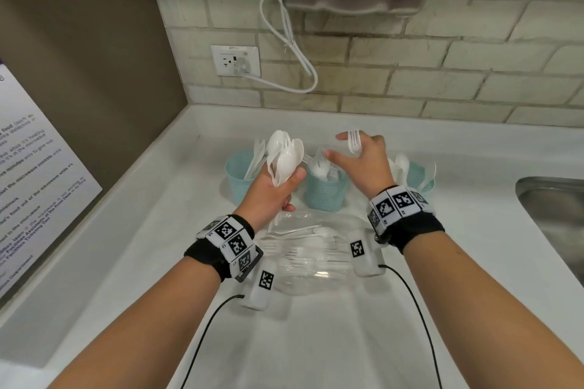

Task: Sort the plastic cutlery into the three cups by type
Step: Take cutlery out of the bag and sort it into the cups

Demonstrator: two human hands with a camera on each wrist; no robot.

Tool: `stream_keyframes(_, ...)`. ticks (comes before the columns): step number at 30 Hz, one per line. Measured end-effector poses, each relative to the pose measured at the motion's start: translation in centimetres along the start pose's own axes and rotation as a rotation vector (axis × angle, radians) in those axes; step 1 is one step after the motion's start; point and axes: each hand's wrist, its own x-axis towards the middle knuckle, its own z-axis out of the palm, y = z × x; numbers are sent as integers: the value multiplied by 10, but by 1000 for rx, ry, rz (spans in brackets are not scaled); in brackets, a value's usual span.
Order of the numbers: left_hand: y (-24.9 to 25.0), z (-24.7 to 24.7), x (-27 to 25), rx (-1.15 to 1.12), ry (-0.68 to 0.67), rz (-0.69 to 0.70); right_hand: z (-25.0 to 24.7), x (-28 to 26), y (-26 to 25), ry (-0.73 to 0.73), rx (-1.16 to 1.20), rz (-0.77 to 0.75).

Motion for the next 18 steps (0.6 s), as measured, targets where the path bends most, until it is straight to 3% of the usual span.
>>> stream_keyframes(3,-4,1,4,43,6,-15,-4,1,-11,12,172,43)
stream_keyframes(7,-5,4,6,93,-24,-16,-12,5,-26,125,202,-65)
stream_keyframes(11,-9,6,5,110,-46,5,-11,8,-24,89,308,-112)
stream_keyframes(18,-14,7,6,146,-44,34,3,3,0,-66,2,75)
